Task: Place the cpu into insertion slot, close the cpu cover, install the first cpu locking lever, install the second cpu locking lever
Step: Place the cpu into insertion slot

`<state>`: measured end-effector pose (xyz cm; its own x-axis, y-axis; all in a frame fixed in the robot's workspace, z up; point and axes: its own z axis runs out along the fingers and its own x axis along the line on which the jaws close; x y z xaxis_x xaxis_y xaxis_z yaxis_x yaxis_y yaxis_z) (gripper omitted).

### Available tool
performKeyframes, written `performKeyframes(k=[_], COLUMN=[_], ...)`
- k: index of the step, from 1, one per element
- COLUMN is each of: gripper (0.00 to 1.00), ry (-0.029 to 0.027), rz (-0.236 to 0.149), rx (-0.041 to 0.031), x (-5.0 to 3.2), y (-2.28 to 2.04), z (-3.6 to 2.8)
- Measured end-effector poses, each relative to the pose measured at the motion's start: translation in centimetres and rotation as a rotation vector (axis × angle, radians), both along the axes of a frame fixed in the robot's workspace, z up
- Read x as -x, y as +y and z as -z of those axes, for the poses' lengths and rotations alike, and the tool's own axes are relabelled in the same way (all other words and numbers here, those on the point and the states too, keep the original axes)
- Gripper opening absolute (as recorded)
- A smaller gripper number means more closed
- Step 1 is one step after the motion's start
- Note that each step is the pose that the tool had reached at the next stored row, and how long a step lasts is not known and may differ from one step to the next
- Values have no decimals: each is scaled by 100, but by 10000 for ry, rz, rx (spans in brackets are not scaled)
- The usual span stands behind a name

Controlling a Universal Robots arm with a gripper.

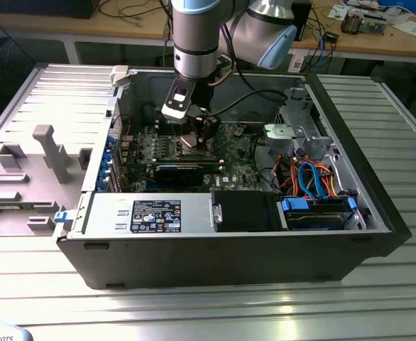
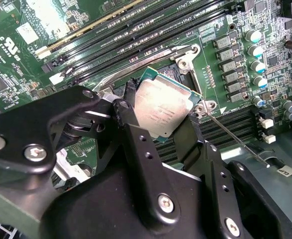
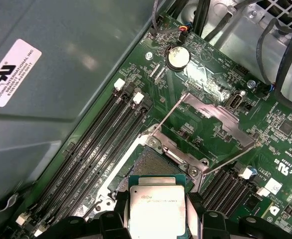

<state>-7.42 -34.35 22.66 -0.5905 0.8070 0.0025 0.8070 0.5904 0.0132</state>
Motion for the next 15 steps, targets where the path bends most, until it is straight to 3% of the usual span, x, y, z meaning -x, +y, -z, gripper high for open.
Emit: performKeyframes(k=[15], gripper=[54], ry=[0], rz=[813], rx=[20], x=[0], y=[10], z=[31])
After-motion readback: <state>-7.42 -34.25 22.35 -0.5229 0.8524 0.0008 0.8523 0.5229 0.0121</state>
